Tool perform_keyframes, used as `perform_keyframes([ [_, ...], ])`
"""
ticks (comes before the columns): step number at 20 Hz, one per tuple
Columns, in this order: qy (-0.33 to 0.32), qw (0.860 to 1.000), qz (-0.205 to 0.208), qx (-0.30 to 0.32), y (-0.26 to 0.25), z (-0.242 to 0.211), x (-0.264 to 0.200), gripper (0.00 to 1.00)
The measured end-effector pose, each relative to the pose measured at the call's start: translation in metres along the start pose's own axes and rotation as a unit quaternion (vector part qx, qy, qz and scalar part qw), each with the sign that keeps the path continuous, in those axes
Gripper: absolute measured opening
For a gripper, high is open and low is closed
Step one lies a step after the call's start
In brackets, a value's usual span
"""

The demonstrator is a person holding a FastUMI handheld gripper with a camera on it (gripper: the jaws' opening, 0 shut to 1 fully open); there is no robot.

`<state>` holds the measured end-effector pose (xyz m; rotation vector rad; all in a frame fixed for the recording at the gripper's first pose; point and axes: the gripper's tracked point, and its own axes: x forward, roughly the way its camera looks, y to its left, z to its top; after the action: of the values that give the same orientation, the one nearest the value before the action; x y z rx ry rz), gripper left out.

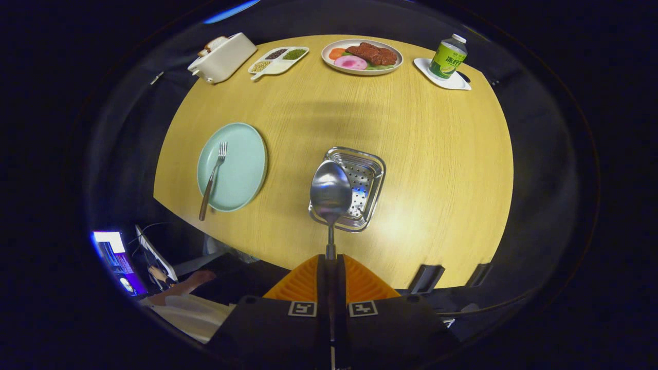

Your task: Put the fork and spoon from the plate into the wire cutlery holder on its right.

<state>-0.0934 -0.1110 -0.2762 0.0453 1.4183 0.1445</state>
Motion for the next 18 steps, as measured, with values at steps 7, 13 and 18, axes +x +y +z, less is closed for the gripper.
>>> perform_keyframes([
  [7, 0.065, 0.998, 0.016, 0.002, -0.014, 0.007, 0.025, 0.08],
  [13, 0.085, 0.996, 0.033, 0.009, -0.006, 0.009, 0.031, 0.14],
  [18, 0.013, 0.997, 0.043, 0.057, -0.006, 0.029, 0.011, 0.81],
])
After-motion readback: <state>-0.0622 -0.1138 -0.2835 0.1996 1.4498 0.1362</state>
